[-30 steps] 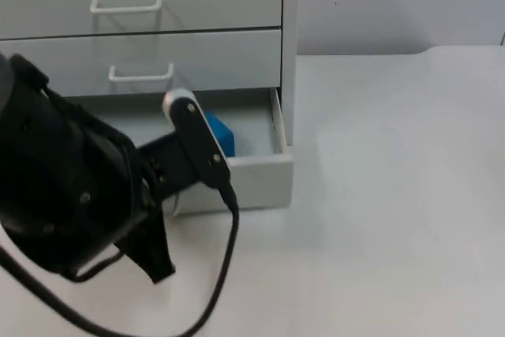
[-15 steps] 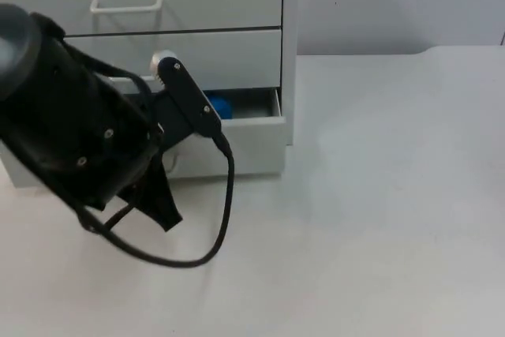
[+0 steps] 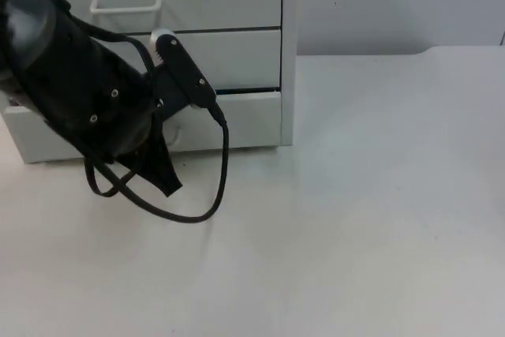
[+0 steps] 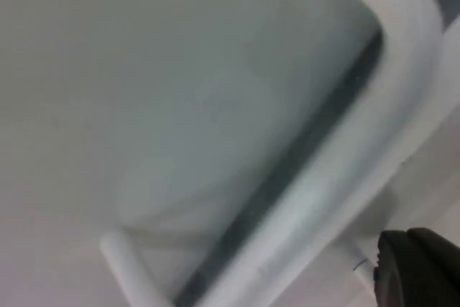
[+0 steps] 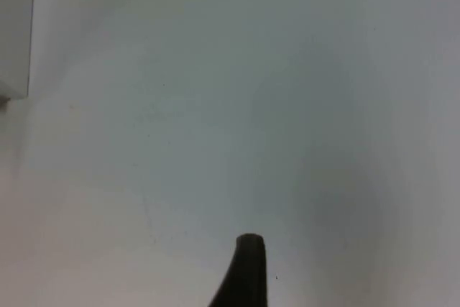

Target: Open the drawer with the left hand, place the block into the drawer with the right hand, then close the drawer with the left hand.

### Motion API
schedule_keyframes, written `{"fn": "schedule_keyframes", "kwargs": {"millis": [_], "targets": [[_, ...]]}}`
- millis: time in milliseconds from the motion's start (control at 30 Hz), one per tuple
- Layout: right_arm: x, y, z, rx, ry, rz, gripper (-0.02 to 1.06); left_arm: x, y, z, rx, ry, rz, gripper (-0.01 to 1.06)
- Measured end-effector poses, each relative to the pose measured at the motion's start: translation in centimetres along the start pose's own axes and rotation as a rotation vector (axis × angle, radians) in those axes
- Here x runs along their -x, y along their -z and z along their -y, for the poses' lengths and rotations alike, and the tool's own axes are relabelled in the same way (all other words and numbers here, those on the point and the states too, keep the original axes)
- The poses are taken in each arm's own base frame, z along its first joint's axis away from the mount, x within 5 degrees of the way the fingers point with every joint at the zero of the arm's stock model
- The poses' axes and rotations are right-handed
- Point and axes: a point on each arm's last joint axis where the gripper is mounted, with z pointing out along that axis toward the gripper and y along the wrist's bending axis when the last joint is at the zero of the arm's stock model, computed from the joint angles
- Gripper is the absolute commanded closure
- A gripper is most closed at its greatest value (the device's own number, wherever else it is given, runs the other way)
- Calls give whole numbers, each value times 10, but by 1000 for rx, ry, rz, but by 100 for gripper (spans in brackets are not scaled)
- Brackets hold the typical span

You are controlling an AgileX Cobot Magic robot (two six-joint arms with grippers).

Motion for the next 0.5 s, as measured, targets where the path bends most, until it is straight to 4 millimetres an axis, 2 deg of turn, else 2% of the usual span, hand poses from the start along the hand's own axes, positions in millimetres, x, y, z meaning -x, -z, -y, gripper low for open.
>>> {"fn": "schedule_keyframes", "kwargs": {"millis": [233,500], "targets": [[0,0,0,1,-1,2,33,0,-10,-13,-57,28,17,105],[0,0,0,1,-1,4,33,-2,-5,-10,-43,-3,15,105]]}}
